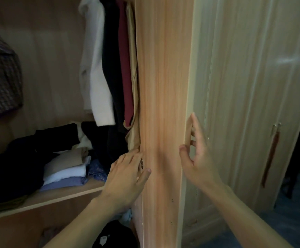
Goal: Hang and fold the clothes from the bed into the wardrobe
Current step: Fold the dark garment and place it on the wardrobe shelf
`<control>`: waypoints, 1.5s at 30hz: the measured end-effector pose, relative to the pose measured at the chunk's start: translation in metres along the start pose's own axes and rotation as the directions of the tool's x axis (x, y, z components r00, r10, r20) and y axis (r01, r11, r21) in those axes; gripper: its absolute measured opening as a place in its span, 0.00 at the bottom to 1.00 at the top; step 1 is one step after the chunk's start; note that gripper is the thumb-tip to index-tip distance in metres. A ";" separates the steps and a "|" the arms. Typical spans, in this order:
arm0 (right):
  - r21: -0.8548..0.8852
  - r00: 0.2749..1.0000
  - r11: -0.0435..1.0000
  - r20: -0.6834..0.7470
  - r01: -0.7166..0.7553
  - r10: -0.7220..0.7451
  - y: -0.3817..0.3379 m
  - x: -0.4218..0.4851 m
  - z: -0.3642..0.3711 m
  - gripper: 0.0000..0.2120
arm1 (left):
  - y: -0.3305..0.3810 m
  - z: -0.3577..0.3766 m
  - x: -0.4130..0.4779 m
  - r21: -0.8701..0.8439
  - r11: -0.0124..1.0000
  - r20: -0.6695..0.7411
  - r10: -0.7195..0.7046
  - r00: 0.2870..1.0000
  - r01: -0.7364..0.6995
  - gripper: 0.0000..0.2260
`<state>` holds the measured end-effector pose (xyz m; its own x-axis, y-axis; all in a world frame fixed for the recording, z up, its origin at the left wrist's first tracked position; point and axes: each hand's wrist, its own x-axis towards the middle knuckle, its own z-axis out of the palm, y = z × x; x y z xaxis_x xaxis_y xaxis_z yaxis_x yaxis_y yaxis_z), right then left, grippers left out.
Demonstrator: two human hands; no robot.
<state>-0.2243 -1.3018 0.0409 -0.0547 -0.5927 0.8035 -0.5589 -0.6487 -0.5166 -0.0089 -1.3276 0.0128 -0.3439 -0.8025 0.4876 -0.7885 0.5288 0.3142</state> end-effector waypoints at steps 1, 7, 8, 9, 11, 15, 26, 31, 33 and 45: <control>0.003 1.000 1.000 0.002 0.015 -0.015 -0.001 0.000 0.002 0.41 | -0.004 -0.002 0.000 -0.001 1.000 -0.008 -0.003 1.000 0.003 0.22; 0.073 0.992 0.994 0.098 0.078 -0.085 -0.020 -0.001 0.026 0.37 | -0.034 -0.020 0.000 0.047 0.998 -0.016 -0.027 0.999 0.028 0.25; 0.095 0.989 0.992 0.117 0.082 -0.093 -0.024 0.000 0.032 0.37 | -0.038 -0.024 0.000 0.054 0.998 -0.022 -0.031 0.999 0.032 0.26; 0.121 0.986 0.989 0.137 0.080 -0.097 -0.027 0.002 0.038 0.38 | -0.043 -0.029 0.000 0.057 0.998 -0.030 -0.032 0.999 0.033 0.26; 0.163 0.979 0.984 0.172 0.077 -0.106 -0.034 0.006 0.055 0.38 | -0.056 -0.039 -0.002 0.066 0.997 -0.048 -0.030 0.998 0.033 0.26; 0.184 0.973 0.981 0.210 0.058 -0.096 -0.040 0.008 0.089 0.38 | -0.082 -0.054 -0.014 0.113 0.992 -0.063 -0.050 0.997 0.057 0.26; 0.000 0.960 0.994 0.258 0.113 -0.109 -0.085 0.025 0.189 0.39 | -0.132 -0.085 -0.051 0.126 0.991 0.016 0.049 0.999 -0.050 0.24; -0.041 0.953 0.998 0.301 0.055 -0.040 -0.092 0.033 0.216 0.40 | -0.156 -0.092 -0.056 0.091 0.996 -0.015 0.014 1.000 -0.013 0.28; -0.059 0.952 0.997 0.306 0.044 -0.023 -0.095 0.036 0.227 0.41 | -0.168 -0.093 -0.056 0.100 0.995 -0.023 -0.013 1.000 0.016 0.30; -0.088 0.963 0.996 0.269 0.031 -0.007 -0.076 0.062 0.286 0.46 | -0.230 -0.106 -0.037 0.194 0.980 -0.044 -0.043 0.998 0.051 0.30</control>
<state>0.0517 -1.4262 0.0455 0.1732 -0.6949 0.6979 -0.6310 -0.6224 -0.4631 0.2390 -1.3902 0.0087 -0.2868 -0.8114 0.5093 -0.8887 0.4238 0.1748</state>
